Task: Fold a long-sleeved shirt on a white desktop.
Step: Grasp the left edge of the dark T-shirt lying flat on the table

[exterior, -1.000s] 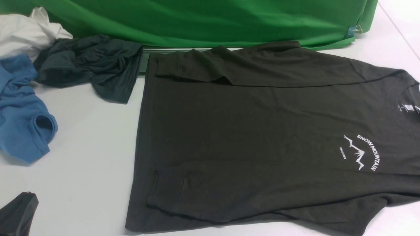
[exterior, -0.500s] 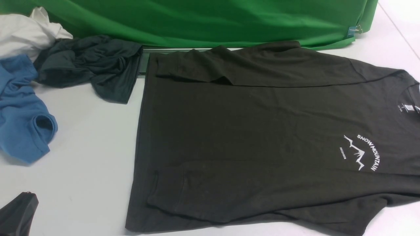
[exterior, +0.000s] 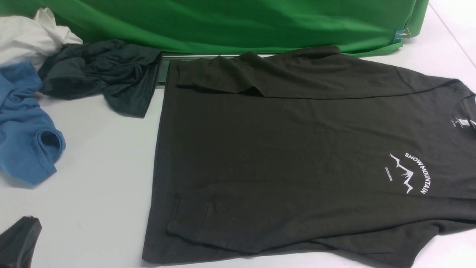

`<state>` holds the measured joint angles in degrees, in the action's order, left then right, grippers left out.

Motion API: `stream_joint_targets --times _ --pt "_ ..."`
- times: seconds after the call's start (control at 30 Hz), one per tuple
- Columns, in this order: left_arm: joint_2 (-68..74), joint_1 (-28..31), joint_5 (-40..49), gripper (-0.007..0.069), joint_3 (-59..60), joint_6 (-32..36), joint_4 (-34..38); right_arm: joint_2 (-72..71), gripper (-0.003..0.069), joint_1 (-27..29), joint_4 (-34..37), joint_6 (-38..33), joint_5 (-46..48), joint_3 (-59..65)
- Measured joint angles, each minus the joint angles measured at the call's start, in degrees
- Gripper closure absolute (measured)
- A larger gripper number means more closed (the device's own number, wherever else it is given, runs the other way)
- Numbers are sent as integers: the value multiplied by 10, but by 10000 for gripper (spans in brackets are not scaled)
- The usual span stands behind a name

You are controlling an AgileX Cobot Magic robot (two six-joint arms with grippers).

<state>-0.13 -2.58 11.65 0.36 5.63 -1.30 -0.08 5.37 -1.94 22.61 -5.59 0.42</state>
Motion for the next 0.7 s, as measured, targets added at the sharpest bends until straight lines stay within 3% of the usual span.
stream_joint_targets --times 0.1,0.47,0.7 --pt "0 0 -59 605 0 0 13 0 419 0 0 34 -34 0" --pt "0 0 -361 605 0 -50 81 0 419 0 0 34 -144 0" --pt "9 0 -381 605 -38 -120 90 42 419 0 0 35 -116 -90"
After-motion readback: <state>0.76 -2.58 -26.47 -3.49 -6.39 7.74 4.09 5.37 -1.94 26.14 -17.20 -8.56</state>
